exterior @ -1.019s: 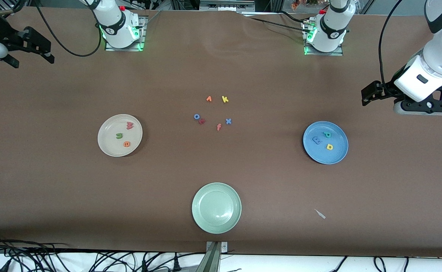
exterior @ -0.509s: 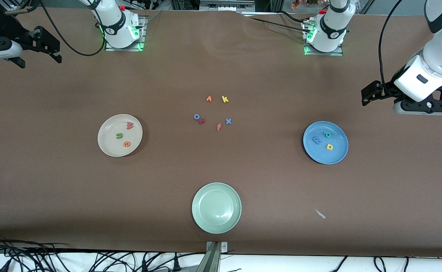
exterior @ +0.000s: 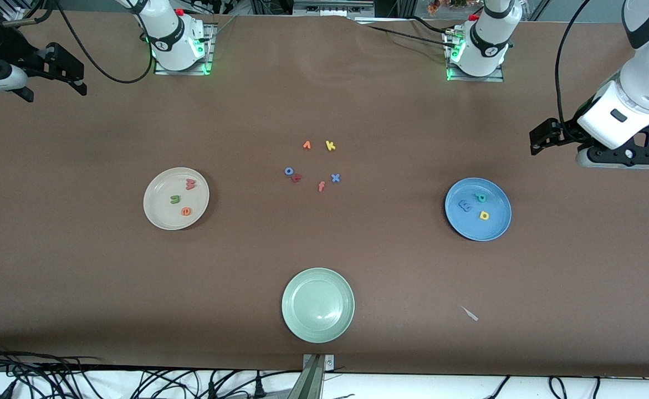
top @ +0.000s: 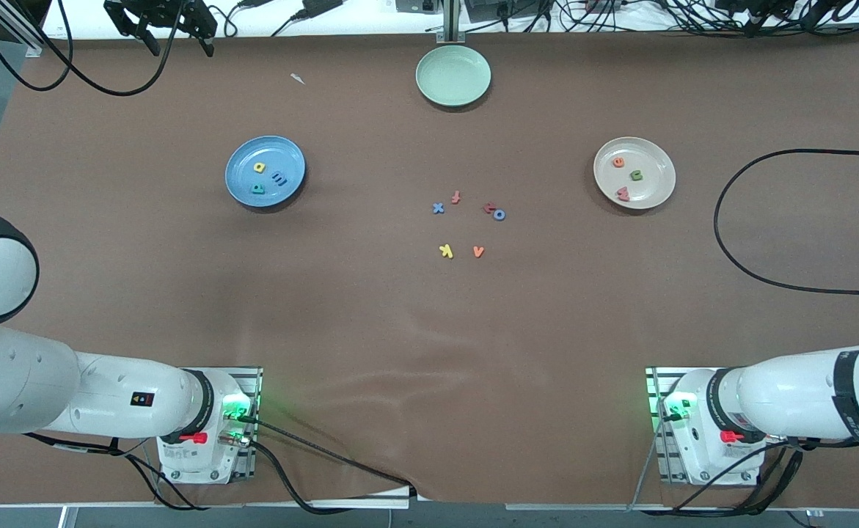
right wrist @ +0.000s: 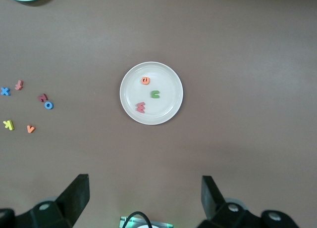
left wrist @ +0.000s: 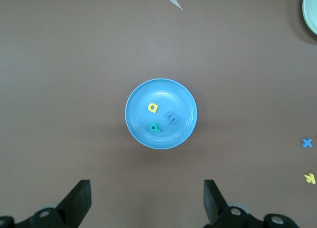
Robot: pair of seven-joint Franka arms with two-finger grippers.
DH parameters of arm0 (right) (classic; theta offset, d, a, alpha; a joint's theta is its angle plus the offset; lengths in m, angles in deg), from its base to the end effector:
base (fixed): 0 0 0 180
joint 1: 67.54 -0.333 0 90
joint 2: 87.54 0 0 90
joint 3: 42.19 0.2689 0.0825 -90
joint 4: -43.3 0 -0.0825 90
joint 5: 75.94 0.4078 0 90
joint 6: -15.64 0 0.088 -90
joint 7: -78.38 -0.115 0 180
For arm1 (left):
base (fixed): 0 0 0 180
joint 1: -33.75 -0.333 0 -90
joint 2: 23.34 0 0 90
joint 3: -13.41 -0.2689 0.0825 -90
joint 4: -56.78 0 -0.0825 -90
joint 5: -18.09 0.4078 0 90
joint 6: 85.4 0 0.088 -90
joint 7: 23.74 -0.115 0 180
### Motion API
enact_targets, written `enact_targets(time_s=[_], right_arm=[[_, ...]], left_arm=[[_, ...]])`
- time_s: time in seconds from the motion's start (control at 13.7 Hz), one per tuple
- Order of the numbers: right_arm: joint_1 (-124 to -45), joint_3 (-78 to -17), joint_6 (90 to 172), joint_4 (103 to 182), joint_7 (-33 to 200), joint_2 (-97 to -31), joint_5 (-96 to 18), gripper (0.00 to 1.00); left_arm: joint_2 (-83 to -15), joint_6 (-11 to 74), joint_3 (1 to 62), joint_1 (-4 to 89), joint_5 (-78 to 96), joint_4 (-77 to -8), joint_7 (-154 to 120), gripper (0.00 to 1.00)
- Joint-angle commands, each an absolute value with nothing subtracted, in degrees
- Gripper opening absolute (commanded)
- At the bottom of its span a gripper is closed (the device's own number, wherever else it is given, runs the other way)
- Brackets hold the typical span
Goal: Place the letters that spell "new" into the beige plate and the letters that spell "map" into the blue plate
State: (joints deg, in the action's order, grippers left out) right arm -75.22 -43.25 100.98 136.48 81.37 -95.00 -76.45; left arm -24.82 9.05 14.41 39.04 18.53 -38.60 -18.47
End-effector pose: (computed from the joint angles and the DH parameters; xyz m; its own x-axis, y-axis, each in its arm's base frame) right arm 0.5313 0.0600 0.6074 0.9860 0.1664 -0.0070 0.1664 -0.9860 0.0061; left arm 0.5838 -0.0634 0.5143 0.9990 -0.0183 -0.0412 -0.0188 -0.9998 -0.0110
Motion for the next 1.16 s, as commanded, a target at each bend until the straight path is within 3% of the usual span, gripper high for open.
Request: enact_targets(time_s=[0.0, 1.09], right_arm=[[-75.3, -43.3, 100.3, 135.7, 81.9, -95.3, -76.7, 1.00], [-75.4, -42.3, 100.3, 135.7, 81.9, -95.3, -76.6, 1.00]], left_arm=[[-25.6, 7.8, 14.2, 39.5, 17.8, -36.7, -19.0, 1.00], [-25.6, 7.8, 14.2, 39.6, 17.9, -36.7, -19.0, 1.00]])
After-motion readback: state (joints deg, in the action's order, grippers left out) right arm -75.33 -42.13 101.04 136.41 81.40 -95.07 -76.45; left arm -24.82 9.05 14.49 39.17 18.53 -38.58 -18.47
